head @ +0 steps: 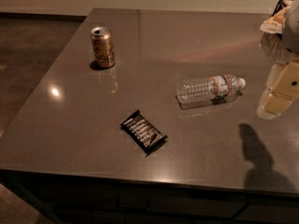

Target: Pick water bottle

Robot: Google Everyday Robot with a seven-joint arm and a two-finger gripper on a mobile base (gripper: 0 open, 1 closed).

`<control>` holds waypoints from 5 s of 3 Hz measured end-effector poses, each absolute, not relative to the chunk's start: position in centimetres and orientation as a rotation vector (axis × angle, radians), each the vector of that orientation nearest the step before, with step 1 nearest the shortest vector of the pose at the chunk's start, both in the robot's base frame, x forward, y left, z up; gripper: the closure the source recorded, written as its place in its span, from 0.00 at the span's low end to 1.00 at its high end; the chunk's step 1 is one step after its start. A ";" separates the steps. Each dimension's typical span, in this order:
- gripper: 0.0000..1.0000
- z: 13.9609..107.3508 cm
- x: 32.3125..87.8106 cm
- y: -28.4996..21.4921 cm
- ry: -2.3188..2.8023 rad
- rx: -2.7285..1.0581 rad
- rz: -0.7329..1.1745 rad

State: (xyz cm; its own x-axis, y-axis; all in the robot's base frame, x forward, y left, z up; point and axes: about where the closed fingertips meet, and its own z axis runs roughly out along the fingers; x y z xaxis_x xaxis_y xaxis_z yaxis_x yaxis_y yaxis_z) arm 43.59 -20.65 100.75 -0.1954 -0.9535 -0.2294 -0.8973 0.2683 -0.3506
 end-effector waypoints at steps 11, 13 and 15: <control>0.65 86.4 56.8 -19.9 2.176 -1.937 0.022; 1.00 94.0 55.7 -17.1 2.068 -1.934 0.046; 1.00 97.4 55.7 -15.9 2.003 -1.914 0.031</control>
Offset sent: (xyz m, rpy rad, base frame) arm 0.0518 0.0006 -0.0115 0.0459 0.0226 0.0253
